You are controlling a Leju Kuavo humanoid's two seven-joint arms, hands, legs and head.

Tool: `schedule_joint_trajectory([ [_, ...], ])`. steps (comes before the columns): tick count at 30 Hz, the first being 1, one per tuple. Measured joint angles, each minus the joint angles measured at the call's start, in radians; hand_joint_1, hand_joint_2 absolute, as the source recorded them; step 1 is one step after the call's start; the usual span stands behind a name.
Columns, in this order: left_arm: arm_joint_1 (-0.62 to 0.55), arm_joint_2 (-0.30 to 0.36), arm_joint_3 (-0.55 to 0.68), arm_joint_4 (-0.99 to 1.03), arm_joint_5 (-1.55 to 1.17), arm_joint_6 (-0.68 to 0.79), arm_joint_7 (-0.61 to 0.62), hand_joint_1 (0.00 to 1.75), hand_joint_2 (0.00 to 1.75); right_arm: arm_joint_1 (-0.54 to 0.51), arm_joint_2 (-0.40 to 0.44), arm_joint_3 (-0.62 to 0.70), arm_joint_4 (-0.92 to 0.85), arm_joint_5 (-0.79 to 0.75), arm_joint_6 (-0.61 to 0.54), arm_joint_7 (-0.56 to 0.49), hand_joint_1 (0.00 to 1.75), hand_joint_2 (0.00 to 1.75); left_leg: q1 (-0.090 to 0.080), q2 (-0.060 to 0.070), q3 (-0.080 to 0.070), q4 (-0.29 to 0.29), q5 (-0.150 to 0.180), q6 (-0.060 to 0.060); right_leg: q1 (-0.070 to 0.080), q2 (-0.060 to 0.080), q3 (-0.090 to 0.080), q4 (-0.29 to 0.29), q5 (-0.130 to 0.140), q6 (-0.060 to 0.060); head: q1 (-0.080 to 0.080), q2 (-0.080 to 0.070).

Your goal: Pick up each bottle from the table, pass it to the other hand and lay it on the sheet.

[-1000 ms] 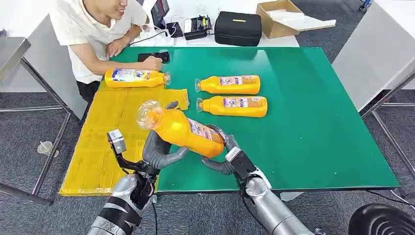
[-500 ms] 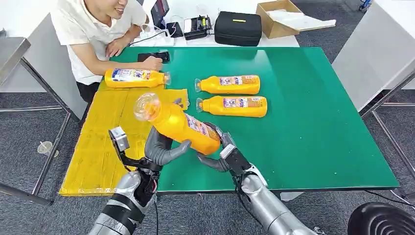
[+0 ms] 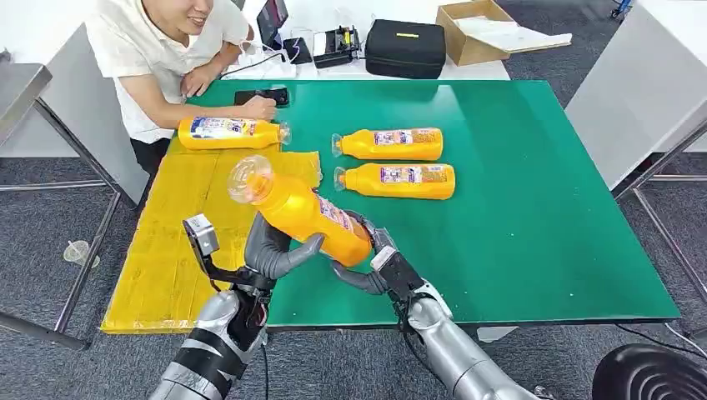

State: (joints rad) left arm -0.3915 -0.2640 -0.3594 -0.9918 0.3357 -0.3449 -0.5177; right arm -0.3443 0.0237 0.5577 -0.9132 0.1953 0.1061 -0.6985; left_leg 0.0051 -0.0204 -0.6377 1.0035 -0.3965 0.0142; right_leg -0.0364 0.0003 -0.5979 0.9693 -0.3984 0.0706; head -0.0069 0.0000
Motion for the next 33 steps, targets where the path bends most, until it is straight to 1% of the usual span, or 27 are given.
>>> schedule_joint_trajectory([
  [1,0.0,0.0,0.0,0.0,0.003,-0.005,0.0,1.75,1.75,0.0,0.0,0.002,0.001,0.001,0.0,0.0,1.75,1.75,0.0,0.0,0.0,0.0,0.0,0.0,0.0,0.0,0.0,0.0,0.0,0.0,0.0,0.0],
  [2,0.0,0.0,0.0,0.0,0.01,-0.011,0.0,1.75,1.75,-0.001,0.0,0.003,0.002,0.001,-0.003,0.0,1.61,1.75,0.0,0.0,0.0,0.0,0.0,0.0,0.0,0.0,0.0,0.0,0.0,0.0,0.0,0.0],
  [3,0.001,0.0,0.0,0.0,0.016,-0.017,0.001,1.75,1.75,0.0,0.0,0.005,0.002,0.0,-0.005,0.0,0.0,1.75,0.0,0.0,0.0,0.0,0.0,0.0,0.0,0.0,0.0,0.0,0.0,0.0,0.0,0.0],
  [6,0.002,0.0,0.001,0.0,0.018,-0.016,0.003,1.75,1.75,0.0,0.0,0.008,0.004,-0.001,-0.013,-0.001,0.0,1.75,0.0,0.0,0.0,0.0,0.0,0.0,0.0,0.0,0.0,0.0,0.0,0.0,0.0,0.0],
  [7,0.002,0.0,0.002,0.0,0.012,-0.009,0.003,1.75,1.75,0.0,0.0,0.008,0.005,-0.001,-0.014,-0.001,0.0,0.0,0.0,0.0,0.0,0.0,0.0,0.0,0.0,0.0,0.0,0.0,0.0,0.0,0.0,0.0],
  [10,0.003,0.003,0.002,-0.001,-0.048,0.052,0.006,1.75,1.75,0.0,0.005,-0.005,0.029,0.0,-0.052,0.0,0.0,0.0,0.0,0.0,0.0,0.0,0.0,0.0,0.0,0.0,0.0,0.0,0.0,0.0,0.0,0.0],
  [12,0.006,0.012,0.001,-0.012,-0.107,0.105,0.016,1.75,1.75,0.0,0.017,-0.033,0.046,0.01,-0.134,-0.001,0.0,0.0,0.0,0.0,0.0,0.0,0.0,0.0,0.0,0.0,0.0,0.0,0.0,0.0,0.0,0.0],
  [13,0.009,0.016,0.0,-0.02,-0.139,0.129,0.022,1.75,1.75,0.0,0.023,-0.052,0.056,0.019,-0.199,-0.001,0.0,0.0,0.0,0.0,0.0,0.0,0.0,0.0,0.0,0.0,0.0,0.0,0.0,0.0,0.0,0.0],
  [15,0.019,0.04,-0.006,-0.044,-0.203,0.175,0.04,1.75,1.75,0.002,0.036,-0.108,0.071,0.037,-0.378,-0.001,0.0,0.0,0.0,0.0,0.0,0.0,0.0,0.0,0.0,0.0,0.0,0.0,0.0,0.0,0.0,0.0],
  [17,0.031,0.064,-0.009,-0.072,-0.234,0.195,0.049,1.75,1.75,0.003,0.042,-0.179,0.074,0.044,-0.528,0.0,0.0,0.0,0.0,0.0,0.0,0.0,0.0,0.0,0.0,0.0,0.0,0.0,0.0,0.0,0.0,0.0],
  [18,0.036,0.077,-0.009,-0.085,-0.245,0.204,0.051,1.75,1.75,0.005,0.041,-0.218,0.074,0.044,-0.589,0.0,0.0,0.0,0.0,0.0,0.0,0.0,0.0,0.0,0.0,0.0,0.0,0.0,0.0,0.0,0.0,0.0],
  [20,0.039,0.102,-0.008,-0.108,-0.262,0.219,0.058,1.75,1.75,0.007,0.033,-0.29,0.074,0.033,-0.673,0.0,0.0,0.0,0.0,0.0,0.0,0.0,0.0,0.0,0.0,0.0,0.0,0.0,0.0,0.0,0.0,0.0],
  [22,0.042,0.12,-0.008,-0.126,-0.256,0.219,0.066,1.75,1.75,0.009,0.027,-0.357,0.074,0.016,-0.695,0.0,0.0,0.0,0.0,0.0,-0.001,0.0,0.0,0.0,0.0,0.0,0.0,0.0,0.0,0.0,0.0,0.0],
  [26,0.059,0.137,-0.003,-0.16,-0.226,0.213,0.067,1.75,1.75,0.02,0.018,-0.464,0.071,-0.013,-0.688,0.0,0.0,0.0,0.0,0.0,-0.001,0.0,0.0,0.0,0.0,0.0,0.0,0.0,0.0,0.0,0.0,0.0],
  [28,0.066,0.141,0.0,-0.174,-0.218,0.213,0.067,1.75,1.75,0.032,0.018,-0.485,0.057,-0.016,-0.676,-0.001,0.0,0.0,0.0,0.0,-0.001,0.0,0.0,0.0,0.0,0.0,0.0,0.0,0.0,0.0,0.0,0.0],
  [33,0.072,0.154,0.0,-0.203,-0.317,0.308,0.059,1.75,1.75,0.056,0.024,-0.504,0.013,-0.017,-0.674,-0.001,0.0,0.0,0.0,0.0,-0.001,0.0,0.0,0.0,0.0,0.0,-0.001,0.0,0.0,0.0,0.0,0.0],
])
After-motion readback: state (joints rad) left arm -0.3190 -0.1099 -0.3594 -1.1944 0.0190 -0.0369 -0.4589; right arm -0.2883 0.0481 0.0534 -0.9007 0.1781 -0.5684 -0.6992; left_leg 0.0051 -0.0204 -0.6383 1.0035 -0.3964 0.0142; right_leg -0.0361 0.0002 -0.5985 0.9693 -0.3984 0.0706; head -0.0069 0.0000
